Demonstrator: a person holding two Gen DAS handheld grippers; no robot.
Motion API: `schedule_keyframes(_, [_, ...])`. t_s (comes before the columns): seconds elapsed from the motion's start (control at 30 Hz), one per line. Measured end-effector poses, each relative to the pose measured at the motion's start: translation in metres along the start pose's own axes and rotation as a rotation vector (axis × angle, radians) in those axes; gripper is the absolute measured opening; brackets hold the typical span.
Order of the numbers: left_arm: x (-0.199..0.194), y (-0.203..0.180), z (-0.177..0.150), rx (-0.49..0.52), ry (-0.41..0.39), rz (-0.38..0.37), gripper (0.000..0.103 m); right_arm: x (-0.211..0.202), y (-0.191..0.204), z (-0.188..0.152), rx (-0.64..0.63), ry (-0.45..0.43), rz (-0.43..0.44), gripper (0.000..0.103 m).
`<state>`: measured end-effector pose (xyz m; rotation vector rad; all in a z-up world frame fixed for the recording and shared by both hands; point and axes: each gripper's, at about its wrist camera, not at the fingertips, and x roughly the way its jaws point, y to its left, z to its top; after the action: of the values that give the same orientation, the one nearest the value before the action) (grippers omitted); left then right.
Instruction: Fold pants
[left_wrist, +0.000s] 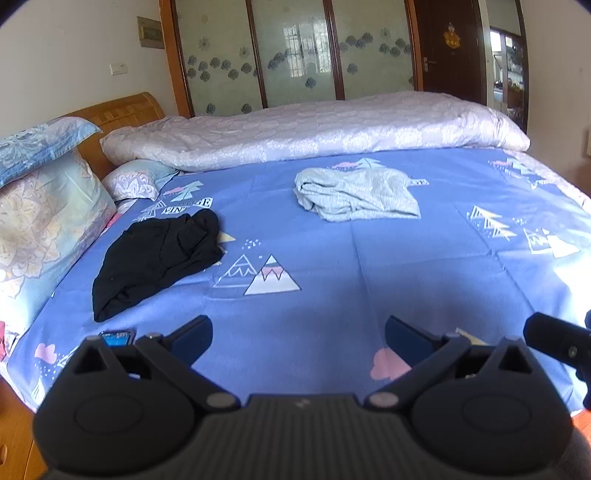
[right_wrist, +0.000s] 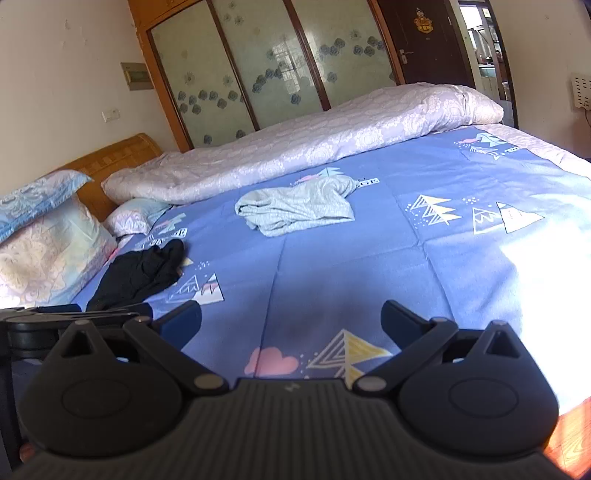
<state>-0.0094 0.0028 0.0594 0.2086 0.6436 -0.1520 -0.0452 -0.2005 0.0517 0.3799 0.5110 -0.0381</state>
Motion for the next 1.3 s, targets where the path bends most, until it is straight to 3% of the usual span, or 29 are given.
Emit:
schedule_keyframes(0.57, [0.011,-0.015,-0.016,0.029,0.099,0.027,0.103,0.003,0.001,-0.015,0.020,0.003,-0.023,0.103])
schedule_keyframes(0.93, [0.018,-0.024,-0.026,0.083,0.114,0.098,0.103,0.008,-0.003,-0.019,0.037,0.026,-0.036,0.103])
schedule_keyframes(1.3, [0.026,-0.021,-0.031,0.068,0.162,0.092,0.103,0.009,-0.008,-0.019,0.045,0.040,-0.037,0.103])
